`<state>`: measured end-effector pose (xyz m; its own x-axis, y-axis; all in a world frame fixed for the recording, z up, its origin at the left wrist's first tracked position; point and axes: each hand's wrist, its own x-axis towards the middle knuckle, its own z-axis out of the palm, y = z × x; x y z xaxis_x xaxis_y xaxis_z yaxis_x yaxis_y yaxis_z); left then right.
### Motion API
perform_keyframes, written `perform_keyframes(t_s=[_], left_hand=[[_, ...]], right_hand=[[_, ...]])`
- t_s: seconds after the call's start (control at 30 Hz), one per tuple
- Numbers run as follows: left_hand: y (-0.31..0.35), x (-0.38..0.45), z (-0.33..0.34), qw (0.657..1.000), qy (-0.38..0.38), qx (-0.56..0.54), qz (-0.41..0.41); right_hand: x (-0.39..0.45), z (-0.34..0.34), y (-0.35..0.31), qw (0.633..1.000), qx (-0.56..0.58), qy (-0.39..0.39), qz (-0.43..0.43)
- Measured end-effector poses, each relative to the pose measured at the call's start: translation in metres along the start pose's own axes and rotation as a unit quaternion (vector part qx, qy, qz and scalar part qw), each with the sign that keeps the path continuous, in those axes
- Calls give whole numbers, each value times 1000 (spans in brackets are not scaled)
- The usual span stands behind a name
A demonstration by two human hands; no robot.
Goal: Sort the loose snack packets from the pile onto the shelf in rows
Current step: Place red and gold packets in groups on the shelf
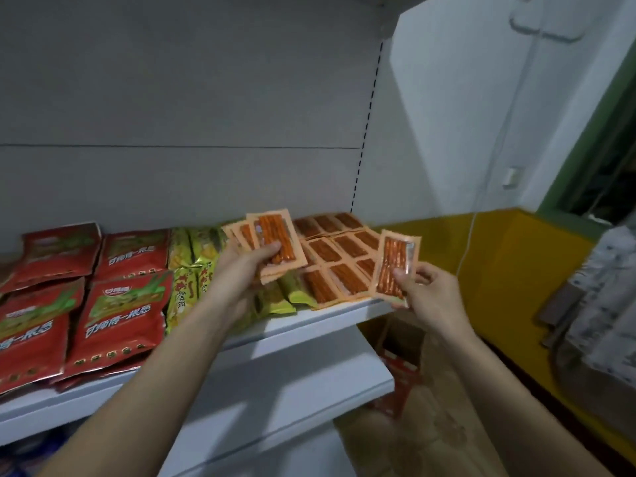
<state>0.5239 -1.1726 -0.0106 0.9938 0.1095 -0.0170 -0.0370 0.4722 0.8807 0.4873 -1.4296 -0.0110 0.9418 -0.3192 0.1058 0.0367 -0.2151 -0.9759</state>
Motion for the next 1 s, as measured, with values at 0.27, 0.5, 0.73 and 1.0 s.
perform_keyframes(t_s=[0.27, 0.5, 0.73, 1.0], left_hand=[[-1, 50, -5, 998, 56, 9, 26], [-3, 60, -2, 994, 96, 32, 36], [-9, 65, 17, 987, 150, 34, 53], [-24, 67, 36, 977, 195, 69, 53]], right_hand=[[80, 39, 3, 970, -187, -155, 8], [119, 91, 4, 938, -237, -251, -34], [169, 141, 3, 903, -300, -303, -49], [184, 149, 24, 854, -389, -227, -259]])
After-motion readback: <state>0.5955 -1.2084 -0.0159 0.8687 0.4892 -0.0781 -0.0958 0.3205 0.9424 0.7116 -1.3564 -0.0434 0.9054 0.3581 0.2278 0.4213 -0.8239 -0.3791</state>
